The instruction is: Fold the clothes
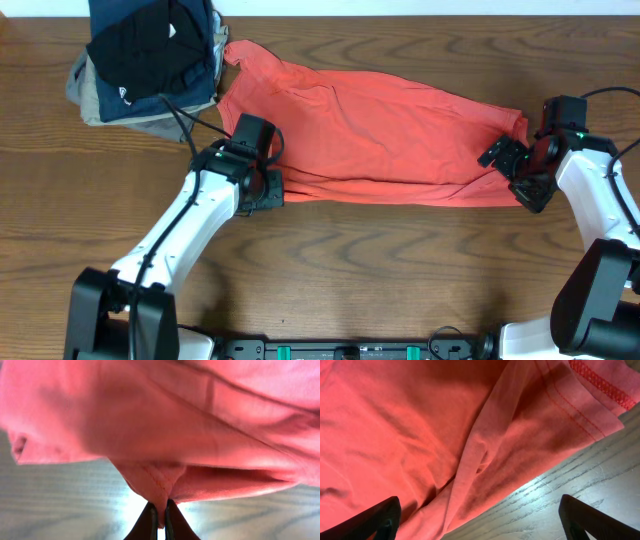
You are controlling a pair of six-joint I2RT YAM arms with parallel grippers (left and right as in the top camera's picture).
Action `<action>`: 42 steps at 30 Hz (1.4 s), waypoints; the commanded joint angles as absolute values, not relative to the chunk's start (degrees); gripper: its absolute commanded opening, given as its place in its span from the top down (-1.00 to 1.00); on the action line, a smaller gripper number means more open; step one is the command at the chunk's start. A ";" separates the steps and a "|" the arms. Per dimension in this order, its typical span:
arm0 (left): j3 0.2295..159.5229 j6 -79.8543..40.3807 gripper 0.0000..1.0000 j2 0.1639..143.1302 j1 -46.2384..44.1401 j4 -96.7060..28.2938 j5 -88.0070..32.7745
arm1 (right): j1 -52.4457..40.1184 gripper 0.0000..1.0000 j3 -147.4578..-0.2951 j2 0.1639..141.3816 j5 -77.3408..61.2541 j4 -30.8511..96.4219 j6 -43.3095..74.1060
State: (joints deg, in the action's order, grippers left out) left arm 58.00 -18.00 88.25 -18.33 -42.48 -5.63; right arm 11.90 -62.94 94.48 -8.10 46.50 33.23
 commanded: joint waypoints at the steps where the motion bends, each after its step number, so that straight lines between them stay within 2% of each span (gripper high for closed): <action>1: 58.22 -18.28 0.89 86.63 -18.35 -44.45 -5.58 | 11.20 -0.99 -63.68 93.86 -7.49 47.07 32.47; 8: 58.22 -19.59 0.88 86.46 -18.35 -50.39 -6.39 | 11.94 -0.98 -63.68 93.86 -5.67 49.28 32.51; 19: 58.22 -19.79 0.88 80.93 -18.35 -55.16 -6.63 | 18.85 -0.98 -63.68 93.86 -7.33 51.37 31.97; 30: 58.22 -19.97 0.88 73.58 -18.35 -63.42 -7.05 | 18.68 -0.99 -63.68 93.86 -10.98 51.44 30.98; 42: 58.19 -20.23 0.88 72.36 -18.37 -69.43 -9.06 | 18.68 -0.98 -63.68 93.86 -11.03 50.46 31.05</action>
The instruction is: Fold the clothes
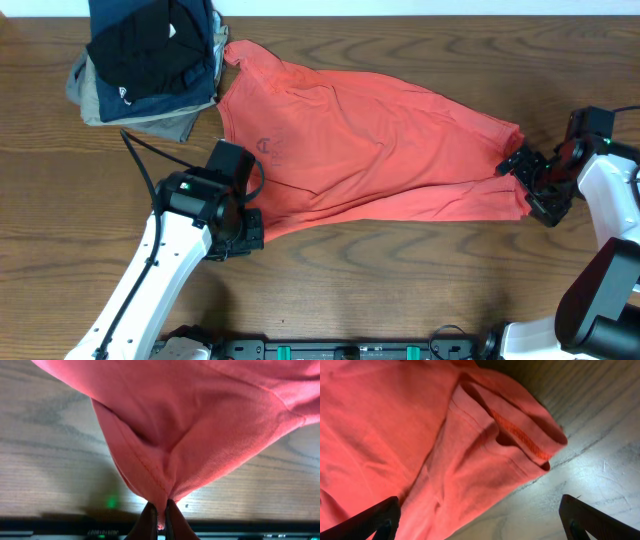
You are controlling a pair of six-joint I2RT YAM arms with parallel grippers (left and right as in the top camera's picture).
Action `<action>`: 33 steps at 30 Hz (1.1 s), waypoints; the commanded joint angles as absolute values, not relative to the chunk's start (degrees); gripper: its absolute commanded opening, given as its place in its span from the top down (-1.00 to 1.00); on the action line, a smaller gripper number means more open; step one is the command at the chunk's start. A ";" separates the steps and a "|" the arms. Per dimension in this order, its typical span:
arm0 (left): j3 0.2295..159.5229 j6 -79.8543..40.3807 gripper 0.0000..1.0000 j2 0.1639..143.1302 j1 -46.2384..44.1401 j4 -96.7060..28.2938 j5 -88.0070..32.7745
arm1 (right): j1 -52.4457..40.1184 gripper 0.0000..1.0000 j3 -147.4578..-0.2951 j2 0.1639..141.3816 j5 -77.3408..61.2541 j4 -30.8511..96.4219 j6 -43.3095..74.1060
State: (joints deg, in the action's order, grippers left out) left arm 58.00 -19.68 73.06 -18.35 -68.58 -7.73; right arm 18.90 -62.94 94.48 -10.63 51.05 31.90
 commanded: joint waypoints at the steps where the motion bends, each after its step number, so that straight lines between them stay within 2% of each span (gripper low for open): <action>1: 58.19 -20.21 0.88 72.36 -18.35 -69.67 -9.74 | 18.65 -0.98 -63.68 93.86 -11.05 49.87 31.22; 4: 58.19 -20.23 0.88 72.36 -18.37 -70.06 -11.05 | 18.33 -0.96 -63.68 93.86 -11.20 47.40 31.22; 10: 58.19 -20.21 0.88 72.36 -18.35 -69.80 -11.33 | 16.45 -0.71 -63.68 93.86 -9.80 40.86 31.20; 14: 58.19 -20.21 0.88 72.38 -18.35 -69.56 -11.33 | 15.25 -0.65 -63.68 93.86 -6.28 38.30 31.20; 21: 58.19 -20.21 0.88 72.38 -18.35 -69.17 -11.33 | 14.92 -0.62 -63.66 94.04 -0.16 38.59 31.20; 33: 58.19 -20.21 0.88 72.38 -18.35 -67.83 -11.31 | 13.74 -0.56 -63.66 101.36 -0.91 36.62 31.20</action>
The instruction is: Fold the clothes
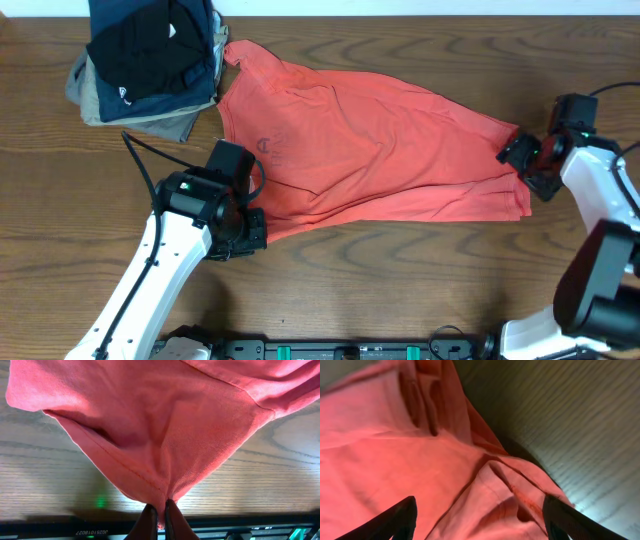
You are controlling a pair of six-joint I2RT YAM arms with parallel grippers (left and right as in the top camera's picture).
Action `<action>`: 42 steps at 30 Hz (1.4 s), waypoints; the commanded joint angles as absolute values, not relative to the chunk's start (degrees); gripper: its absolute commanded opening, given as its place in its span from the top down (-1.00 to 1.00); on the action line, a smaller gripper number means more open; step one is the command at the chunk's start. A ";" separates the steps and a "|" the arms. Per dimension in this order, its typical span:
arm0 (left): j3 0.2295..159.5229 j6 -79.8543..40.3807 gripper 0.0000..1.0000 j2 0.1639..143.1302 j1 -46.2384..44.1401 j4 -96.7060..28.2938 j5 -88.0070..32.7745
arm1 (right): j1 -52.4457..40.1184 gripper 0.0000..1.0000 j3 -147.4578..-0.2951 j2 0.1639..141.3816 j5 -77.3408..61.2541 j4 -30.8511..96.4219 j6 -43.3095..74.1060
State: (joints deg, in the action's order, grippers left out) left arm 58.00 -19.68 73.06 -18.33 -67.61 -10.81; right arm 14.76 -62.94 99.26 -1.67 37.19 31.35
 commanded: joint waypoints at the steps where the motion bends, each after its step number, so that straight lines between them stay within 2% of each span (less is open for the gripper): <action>1: 58.19 -20.18 0.88 72.38 -18.35 -67.83 -11.33 | 13.61 -0.55 -63.66 102.13 -0.95 36.25 31.20; 10: 58.19 -20.21 0.88 72.38 -18.35 -67.20 -11.31 | 13.43 -0.48 -63.66 104.60 -1.10 34.04 30.98; 18: 58.19 -20.21 0.88 72.38 -18.35 -66.59 -11.31 | 13.41 -0.11 -63.64 104.62 -1.54 34.54 31.00; 21: 58.19 -20.21 0.88 72.38 -18.35 -66.59 -11.31 | 13.41 -0.04 -63.64 104.62 -1.54 34.96 31.03; 25: 58.19 -20.21 0.88 72.38 -18.35 -66.59 -11.31 | 13.41 0.15 -63.64 104.62 -1.54 35.57 31.03; 31: 58.19 -20.18 0.88 72.38 -18.35 -66.54 -11.31 | 13.43 0.73 -63.64 104.60 -1.50 36.07 31.16; 34: 58.19 -20.18 0.88 72.38 -18.35 -66.57 -11.31 | 13.47 0.87 -63.64 104.60 -1.52 36.21 31.20; 38: 58.19 -20.18 0.88 72.38 -18.35 -66.54 -11.31 | 13.54 0.85 -63.64 104.60 -1.45 36.25 31.18; 39: 58.19 -20.18 0.88 72.38 -18.35 -66.54 -11.31 | 13.54 0.79 -63.64 104.60 -1.17 36.32 31.18; 40: 58.19 -20.18 0.88 72.38 -18.35 -66.57 -11.31 | 13.54 0.58 -63.64 104.60 -0.51 36.42 31.18; 41: 58.19 -20.18 0.88 72.38 -18.35 -66.57 -11.31 | 13.54 0.21 -63.64 104.60 0.71 36.45 31.18; 42: 58.19 -20.18 0.88 72.38 -18.35 -66.57 -11.31 | 13.58 -0.06 -63.64 104.60 1.48 36.45 31.18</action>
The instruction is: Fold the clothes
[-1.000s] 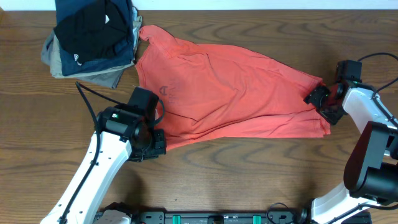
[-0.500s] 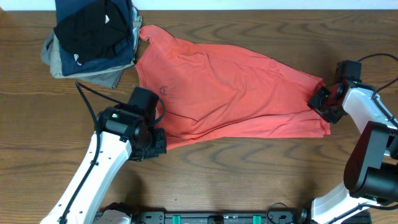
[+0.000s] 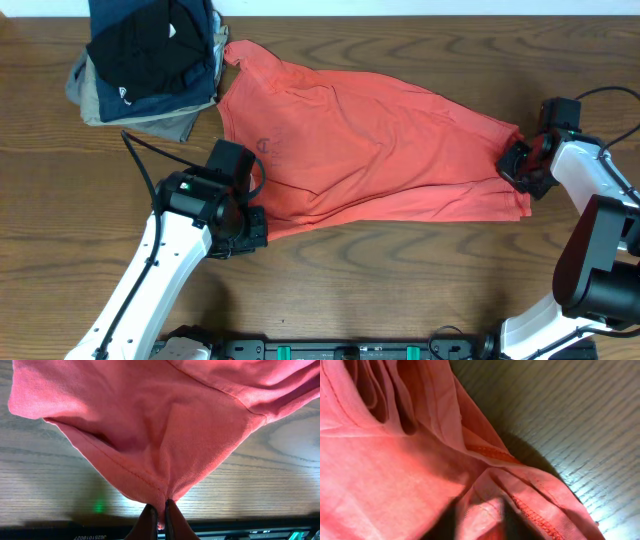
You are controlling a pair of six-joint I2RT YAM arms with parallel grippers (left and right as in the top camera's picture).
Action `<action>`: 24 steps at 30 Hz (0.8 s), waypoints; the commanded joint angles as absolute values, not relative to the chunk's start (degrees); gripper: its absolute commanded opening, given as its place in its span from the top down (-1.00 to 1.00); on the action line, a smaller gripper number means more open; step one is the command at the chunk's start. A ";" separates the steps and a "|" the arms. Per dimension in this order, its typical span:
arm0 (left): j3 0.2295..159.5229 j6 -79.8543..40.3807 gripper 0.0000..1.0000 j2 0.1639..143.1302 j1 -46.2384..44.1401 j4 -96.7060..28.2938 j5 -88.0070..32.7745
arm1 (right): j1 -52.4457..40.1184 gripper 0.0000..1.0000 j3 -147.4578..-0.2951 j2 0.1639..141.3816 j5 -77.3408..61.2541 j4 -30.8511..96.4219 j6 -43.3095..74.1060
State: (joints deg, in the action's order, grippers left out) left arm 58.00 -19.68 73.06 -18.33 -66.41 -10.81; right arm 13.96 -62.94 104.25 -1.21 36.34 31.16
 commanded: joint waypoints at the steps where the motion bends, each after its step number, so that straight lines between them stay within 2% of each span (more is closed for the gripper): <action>1: 58.19 -20.18 0.88 72.38 -18.35 -66.59 -11.31 | 13.61 -0.21 -63.64 104.60 2.46 36.45 31.16; 2: 58.19 -20.16 0.88 72.38 -18.35 -66.57 -11.31 | 13.65 -0.26 -63.64 104.60 3.20 36.45 31.16; 5: 58.19 -20.16 0.88 72.38 -18.35 -66.54 -11.29 | 13.85 -0.27 -63.64 104.60 3.44 36.42 30.70; 14: 58.19 -20.18 0.88 72.38 -18.35 -66.54 -11.29 | 12.78 0.02 -63.48 104.62 1.21 36.45 30.83; 24: 58.19 -20.16 0.88 72.38 -18.35 -66.54 -11.29 | 12.32 0.03 -62.76 104.92 1.56 36.45 30.81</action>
State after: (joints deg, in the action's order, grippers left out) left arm 58.00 -19.68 73.06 -18.33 -66.39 -10.81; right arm 12.88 -62.94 104.25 1.13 36.56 30.81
